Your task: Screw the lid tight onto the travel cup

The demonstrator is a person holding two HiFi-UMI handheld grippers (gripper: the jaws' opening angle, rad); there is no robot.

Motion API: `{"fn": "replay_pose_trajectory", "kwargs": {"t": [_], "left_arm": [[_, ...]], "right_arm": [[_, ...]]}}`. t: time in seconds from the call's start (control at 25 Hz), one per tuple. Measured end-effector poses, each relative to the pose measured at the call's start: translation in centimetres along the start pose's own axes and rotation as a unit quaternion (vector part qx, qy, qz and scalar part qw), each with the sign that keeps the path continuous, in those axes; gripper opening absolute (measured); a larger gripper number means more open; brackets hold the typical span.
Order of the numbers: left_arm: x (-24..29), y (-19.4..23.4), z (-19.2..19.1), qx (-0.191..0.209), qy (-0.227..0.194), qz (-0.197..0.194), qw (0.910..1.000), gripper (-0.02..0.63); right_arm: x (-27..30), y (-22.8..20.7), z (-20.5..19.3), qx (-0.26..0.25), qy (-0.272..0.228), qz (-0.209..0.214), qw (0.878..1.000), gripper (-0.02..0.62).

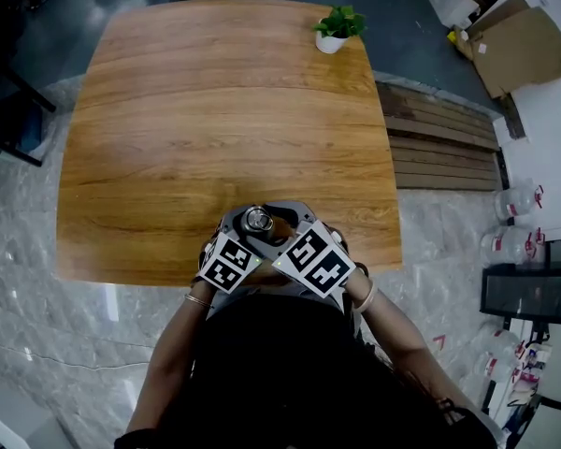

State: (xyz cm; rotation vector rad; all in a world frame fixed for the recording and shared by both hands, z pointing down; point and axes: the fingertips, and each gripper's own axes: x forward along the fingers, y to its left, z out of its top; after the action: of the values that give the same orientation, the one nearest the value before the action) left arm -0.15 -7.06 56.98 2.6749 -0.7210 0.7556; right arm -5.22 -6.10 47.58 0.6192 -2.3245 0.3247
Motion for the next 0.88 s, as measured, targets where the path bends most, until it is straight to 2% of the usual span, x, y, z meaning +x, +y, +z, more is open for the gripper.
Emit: {"fn": "replay_pose_trajectory", "kwargs": {"t": [0.12,0.24,0.44,0.56,0.64,0.76,0.88], "left_arm": [[-2.1,-1.2,2.5,0.016,-0.02,-0.061,0.9978,0.4],[-5.2,-2.3,5.5,0.046,-0.038,-0.128,0.99,0.4],[-8.9,-4.2,8.4,0.122,-0.012,-0.193,0.9735,0.4],[-9.8,-5.2,9.0,0.136,0.002,-0.218,0.9664,0.4],[-9.7,-5.1,9.5,0.134,0.002,-0.206,0.9693,0.4],[-9.1,-3.8,10.0,0.119,0.003,-0.153,0.9811,0.4],[-8.7,-2.3,10.5,0.1,0.008,-0.095,0.9904,0.4]], "right_arm": [[-2.3,1.1,2.2,-0.004,-0.036,0.061,0.997,0.249],[-4.8,2.1,4.5,-0.01,-0.081,0.108,0.991,0.253],[-7.9,3.5,7.5,0.001,-0.166,0.17,0.971,0.258],[-8.8,3.9,8.8,-0.005,-0.199,0.175,0.964,0.256],[-9.0,3.7,9.4,-0.016,-0.213,0.149,0.965,0.255],[-8.9,3.0,9.9,-0.028,-0.221,0.084,0.971,0.252],[-8.7,2.0,10.2,-0.042,-0.233,0.017,0.972,0.252]]}}
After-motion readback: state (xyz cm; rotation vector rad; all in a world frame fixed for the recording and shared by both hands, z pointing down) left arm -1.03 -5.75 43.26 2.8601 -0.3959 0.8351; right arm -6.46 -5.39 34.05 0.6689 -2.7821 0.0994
